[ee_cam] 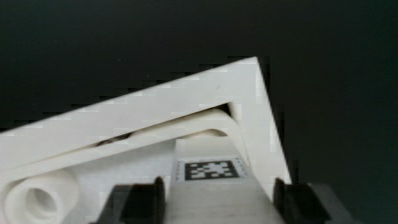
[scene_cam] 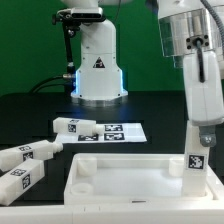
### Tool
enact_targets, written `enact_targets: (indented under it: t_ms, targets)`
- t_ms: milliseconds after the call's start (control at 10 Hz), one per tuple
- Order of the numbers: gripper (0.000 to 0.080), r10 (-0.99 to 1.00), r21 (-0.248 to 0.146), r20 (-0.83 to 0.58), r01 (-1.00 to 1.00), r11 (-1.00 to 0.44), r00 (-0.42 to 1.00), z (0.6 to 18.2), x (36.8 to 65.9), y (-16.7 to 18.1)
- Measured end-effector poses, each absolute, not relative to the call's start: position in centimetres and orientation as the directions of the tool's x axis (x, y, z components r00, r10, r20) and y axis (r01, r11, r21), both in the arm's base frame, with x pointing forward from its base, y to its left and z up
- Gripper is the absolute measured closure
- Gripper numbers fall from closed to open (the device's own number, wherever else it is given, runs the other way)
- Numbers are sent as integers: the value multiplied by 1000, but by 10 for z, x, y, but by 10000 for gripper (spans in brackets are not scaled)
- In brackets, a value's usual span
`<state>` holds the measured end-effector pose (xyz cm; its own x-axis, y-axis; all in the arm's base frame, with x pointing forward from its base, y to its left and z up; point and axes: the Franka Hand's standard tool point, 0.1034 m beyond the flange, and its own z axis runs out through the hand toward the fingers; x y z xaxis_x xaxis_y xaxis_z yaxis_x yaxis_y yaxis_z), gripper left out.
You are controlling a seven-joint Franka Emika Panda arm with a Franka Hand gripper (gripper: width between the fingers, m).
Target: Assemble desk
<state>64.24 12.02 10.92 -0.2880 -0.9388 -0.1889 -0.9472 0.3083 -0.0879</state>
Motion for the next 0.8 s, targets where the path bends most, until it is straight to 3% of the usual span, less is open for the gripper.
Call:
enact_targets:
  t_ms: [100, 200, 300, 400, 600, 800]
  targets:
    - [439, -942, -89, -188, -950, 300, -279, 109, 642, 121]
    - [439, -942, -89, -188, -950, 299, -279, 109, 642, 121]
    - [241, -946, -100, -193, -954, 282, -259, 113, 643, 121]
    - [179, -952, -119, -202, -960, 255, -228, 127, 640, 120]
    - [156, -956, -124, -210, -964, 234, -205, 140, 636, 120]
    - [151, -958, -119, -206, -966, 230, -202, 136, 635, 120]
